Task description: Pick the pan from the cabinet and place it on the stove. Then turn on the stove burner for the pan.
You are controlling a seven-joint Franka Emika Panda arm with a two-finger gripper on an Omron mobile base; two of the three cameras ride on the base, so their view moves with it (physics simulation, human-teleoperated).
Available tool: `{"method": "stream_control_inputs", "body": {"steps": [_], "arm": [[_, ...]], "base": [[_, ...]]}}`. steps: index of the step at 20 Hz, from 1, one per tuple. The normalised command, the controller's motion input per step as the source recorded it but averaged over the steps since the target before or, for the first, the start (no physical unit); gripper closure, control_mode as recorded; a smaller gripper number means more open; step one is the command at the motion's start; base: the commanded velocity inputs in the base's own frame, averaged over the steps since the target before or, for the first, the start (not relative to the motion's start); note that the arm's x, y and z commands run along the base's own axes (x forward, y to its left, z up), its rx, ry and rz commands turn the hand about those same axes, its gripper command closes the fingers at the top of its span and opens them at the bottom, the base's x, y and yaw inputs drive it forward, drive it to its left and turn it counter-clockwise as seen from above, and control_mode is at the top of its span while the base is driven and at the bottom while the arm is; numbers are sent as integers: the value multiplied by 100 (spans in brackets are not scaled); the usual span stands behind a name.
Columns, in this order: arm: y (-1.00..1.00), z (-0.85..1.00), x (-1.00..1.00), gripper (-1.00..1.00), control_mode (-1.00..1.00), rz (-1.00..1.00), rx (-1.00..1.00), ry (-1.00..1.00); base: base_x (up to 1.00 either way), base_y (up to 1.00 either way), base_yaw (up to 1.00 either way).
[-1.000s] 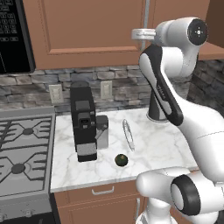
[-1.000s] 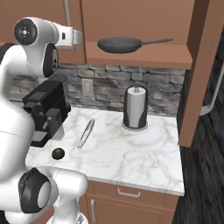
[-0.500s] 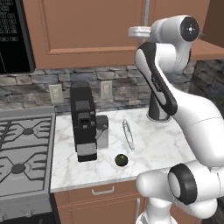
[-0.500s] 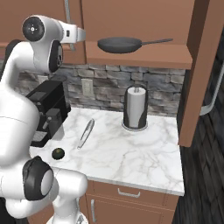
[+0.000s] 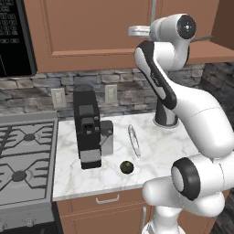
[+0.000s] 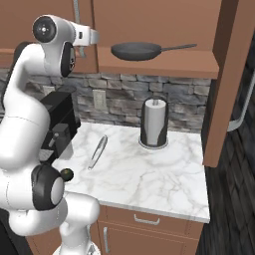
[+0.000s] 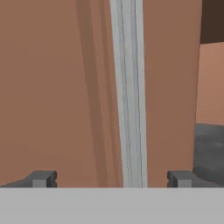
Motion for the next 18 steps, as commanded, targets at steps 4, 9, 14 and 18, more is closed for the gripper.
{"method": "stream_control_inputs", "body": {"steps": [4, 9, 14, 18], "arm": [[6, 0, 35, -100, -100, 0, 0, 0], [8, 0, 33, -100, -100, 0, 0, 0], [1, 0, 30, -100, -100, 0, 0, 0], [11, -4, 33, 100, -100, 0, 0, 0]], "base": [[0, 0, 0], [0, 0, 0], [0, 0, 0], [0, 0, 0]]}}
